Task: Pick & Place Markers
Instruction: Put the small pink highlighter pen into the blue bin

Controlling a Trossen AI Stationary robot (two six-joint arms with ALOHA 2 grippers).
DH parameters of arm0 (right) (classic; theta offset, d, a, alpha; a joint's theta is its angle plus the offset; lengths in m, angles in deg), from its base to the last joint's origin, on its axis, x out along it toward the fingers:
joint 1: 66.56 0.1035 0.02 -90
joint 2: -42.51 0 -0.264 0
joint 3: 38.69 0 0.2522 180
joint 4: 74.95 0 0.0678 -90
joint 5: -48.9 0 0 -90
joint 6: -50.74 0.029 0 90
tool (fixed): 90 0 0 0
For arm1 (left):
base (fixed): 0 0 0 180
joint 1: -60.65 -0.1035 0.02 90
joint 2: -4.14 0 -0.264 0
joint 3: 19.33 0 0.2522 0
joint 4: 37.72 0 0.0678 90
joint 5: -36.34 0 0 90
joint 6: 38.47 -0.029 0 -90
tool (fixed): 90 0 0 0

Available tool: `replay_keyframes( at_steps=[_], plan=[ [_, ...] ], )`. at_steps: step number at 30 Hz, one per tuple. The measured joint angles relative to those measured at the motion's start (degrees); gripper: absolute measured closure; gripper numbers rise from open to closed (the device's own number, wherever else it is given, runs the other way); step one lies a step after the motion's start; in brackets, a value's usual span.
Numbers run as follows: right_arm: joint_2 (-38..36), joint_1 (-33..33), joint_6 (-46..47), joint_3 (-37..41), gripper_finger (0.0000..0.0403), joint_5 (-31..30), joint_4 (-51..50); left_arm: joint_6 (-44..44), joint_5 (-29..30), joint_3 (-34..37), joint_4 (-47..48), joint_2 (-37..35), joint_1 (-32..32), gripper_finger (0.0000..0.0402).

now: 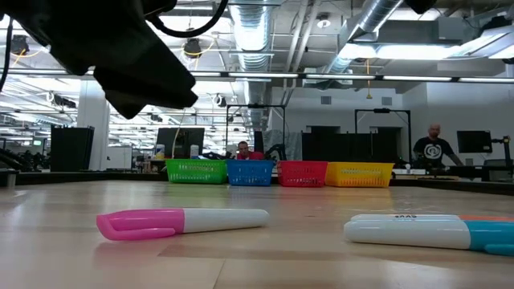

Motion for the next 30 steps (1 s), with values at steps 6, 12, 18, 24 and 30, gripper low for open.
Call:
replay_keyframes(
  at_steps=[6,12,18,24,30],
  plan=[
    [0.02,-0.77,2.03,0.01,0.0285,-0.78,-0.02,1.34,1.20,0.00,-0.35,0.00,-0.02,0.0291],
    [5.28,-0.92,3.00,-0.10,0.0285,-0.46,2.62,1.09,1.20,0.00,-0.21,0.00,-0.02,0.0291],
    [14.80,-0.65,3.02,-0.08,0.0285,0.97,10.16,-0.12,1.00,0.00,-0.11,0.11,0.79,0.0284],
    [20.35,-0.01,3.00,-0.08,0.0285,1.59,16.34,-0.03,0.99,0.00,-1.11,0.11,1.69,0.0245],
    [21.64,0.25,3.00,-0.06,0.0285,3.96,16.57,0.04,1.02,-1.40,-2.10,1.11,1.66,0.0213]
  ],
)
